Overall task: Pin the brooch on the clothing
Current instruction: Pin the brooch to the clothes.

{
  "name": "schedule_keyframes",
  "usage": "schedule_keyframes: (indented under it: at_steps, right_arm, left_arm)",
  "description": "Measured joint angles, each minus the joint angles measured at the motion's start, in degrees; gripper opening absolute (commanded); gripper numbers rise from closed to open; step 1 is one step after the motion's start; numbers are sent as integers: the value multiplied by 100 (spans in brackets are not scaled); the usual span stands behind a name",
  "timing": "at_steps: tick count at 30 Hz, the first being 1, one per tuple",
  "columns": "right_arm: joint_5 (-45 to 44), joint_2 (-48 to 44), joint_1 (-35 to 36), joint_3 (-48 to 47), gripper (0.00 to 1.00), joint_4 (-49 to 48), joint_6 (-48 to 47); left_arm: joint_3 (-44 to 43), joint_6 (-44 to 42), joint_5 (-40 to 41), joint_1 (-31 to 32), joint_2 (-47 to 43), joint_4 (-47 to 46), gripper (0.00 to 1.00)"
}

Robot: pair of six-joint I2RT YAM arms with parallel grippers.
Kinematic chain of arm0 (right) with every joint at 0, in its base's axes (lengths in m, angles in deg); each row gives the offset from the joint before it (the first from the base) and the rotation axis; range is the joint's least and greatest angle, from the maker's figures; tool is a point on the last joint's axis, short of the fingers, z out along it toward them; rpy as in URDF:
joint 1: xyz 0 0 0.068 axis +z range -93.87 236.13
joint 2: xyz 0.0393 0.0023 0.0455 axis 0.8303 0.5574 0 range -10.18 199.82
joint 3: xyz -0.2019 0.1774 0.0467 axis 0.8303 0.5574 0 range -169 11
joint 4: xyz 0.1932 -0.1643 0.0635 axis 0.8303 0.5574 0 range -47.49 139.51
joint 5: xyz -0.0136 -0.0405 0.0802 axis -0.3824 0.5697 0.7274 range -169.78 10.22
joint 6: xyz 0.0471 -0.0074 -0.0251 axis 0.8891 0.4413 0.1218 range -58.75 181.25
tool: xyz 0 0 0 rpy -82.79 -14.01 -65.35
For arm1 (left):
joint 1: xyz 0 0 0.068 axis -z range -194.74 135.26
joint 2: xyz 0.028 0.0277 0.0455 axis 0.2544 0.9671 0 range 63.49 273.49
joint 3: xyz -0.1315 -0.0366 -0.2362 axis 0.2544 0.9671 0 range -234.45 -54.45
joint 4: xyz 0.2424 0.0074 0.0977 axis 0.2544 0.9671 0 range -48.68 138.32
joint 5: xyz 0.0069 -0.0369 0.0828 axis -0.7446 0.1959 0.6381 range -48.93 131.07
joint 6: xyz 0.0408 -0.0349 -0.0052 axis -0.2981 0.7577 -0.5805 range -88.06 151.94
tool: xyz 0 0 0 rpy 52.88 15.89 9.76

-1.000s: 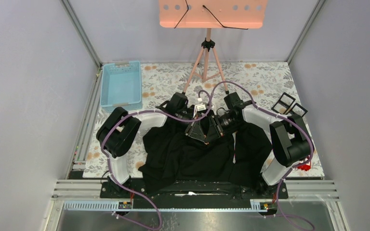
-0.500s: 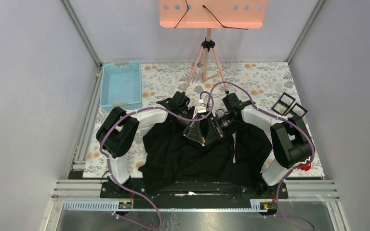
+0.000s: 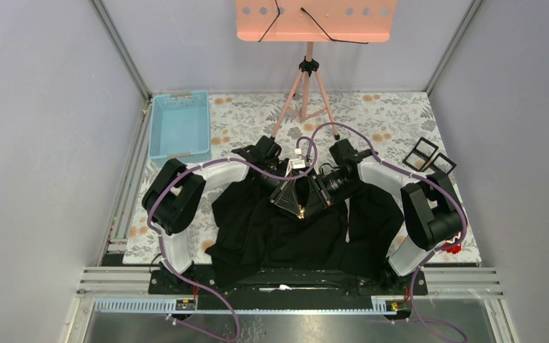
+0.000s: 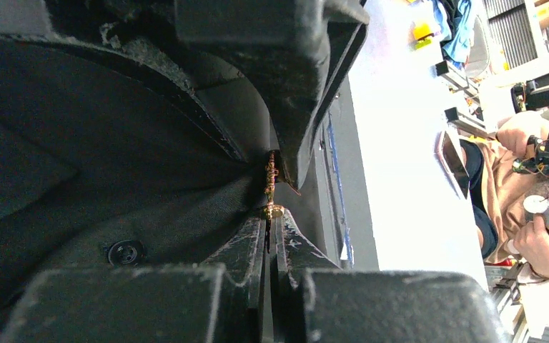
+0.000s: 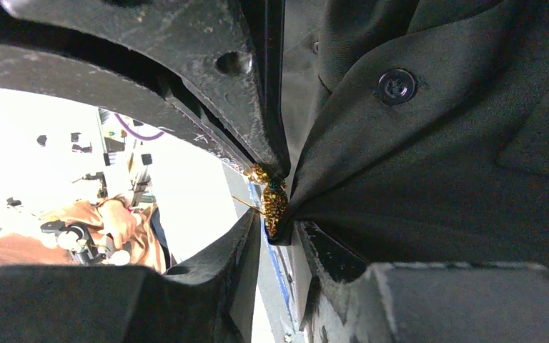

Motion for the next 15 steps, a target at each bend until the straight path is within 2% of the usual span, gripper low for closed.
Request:
schedule_keyframes:
  at_steps: [9,15]
  right_arm:
    - [-81,-9,57,2,28,-120,210]
    - [-323,-315,125,256,29,-603,752]
  left_arm:
    - [-2,-2,-7,-4,0,92,0]
    - [-57,-52,-9,-2,0,120,0]
